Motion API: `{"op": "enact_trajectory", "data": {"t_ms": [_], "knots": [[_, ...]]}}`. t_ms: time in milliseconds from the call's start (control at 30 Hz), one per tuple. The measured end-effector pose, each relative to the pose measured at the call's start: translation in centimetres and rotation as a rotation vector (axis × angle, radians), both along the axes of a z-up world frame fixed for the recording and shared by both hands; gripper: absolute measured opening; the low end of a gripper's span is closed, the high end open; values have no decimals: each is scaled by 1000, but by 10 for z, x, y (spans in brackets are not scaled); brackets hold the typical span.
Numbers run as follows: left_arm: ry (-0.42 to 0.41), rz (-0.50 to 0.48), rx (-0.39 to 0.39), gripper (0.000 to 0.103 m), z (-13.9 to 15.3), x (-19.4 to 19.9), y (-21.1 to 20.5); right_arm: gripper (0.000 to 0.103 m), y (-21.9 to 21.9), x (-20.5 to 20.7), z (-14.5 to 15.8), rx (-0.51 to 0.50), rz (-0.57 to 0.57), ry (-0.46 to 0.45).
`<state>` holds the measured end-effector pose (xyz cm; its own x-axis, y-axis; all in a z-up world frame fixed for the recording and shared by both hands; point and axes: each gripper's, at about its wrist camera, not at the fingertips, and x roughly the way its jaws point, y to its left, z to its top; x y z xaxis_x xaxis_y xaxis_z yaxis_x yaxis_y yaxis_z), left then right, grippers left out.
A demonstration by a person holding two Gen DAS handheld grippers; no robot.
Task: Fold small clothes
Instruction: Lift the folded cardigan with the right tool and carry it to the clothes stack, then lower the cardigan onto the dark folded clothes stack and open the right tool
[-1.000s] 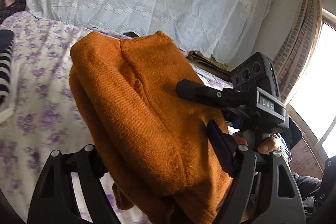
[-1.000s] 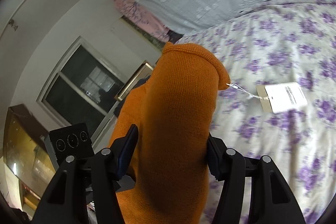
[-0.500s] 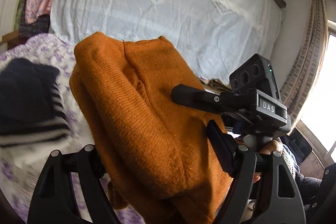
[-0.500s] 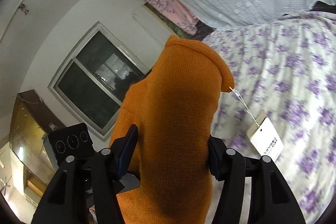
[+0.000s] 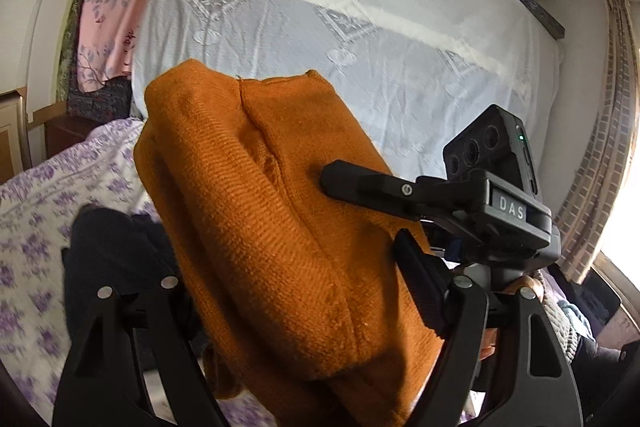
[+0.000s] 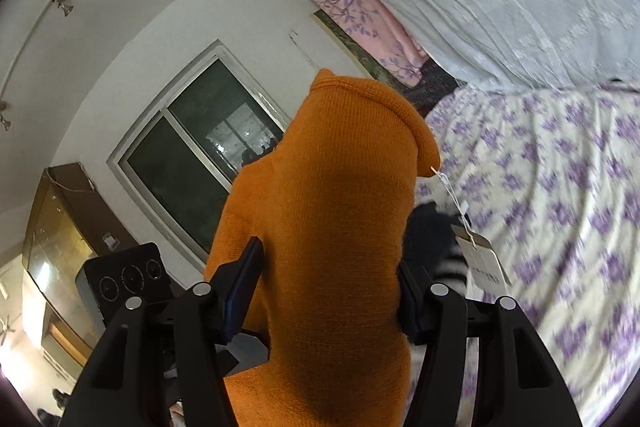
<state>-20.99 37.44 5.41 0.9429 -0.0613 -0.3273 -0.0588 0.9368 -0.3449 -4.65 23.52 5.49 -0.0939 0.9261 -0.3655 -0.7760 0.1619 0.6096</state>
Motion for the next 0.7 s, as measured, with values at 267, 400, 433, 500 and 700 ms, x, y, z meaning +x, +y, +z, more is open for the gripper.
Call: {"op": "enact_trajectory", "data": {"t_ms": [267, 400, 433, 500, 700], "knots": [[38, 64, -15, 76, -6, 11, 69, 60, 73, 10, -16, -33, 17, 0], [77, 93, -54, 76, -25, 17, 98, 60, 98, 15, -36, -74, 8, 11], [88, 99, -64, 76, -30, 18, 104, 60, 104, 16, -44, -92, 3, 19], [116, 115, -85, 76, -44, 20, 115, 59, 112, 18, -59, -128, -3, 35], [210, 194, -119, 76, -89, 21, 144, 60, 127, 26, -112, -254, -18, 30]]}}
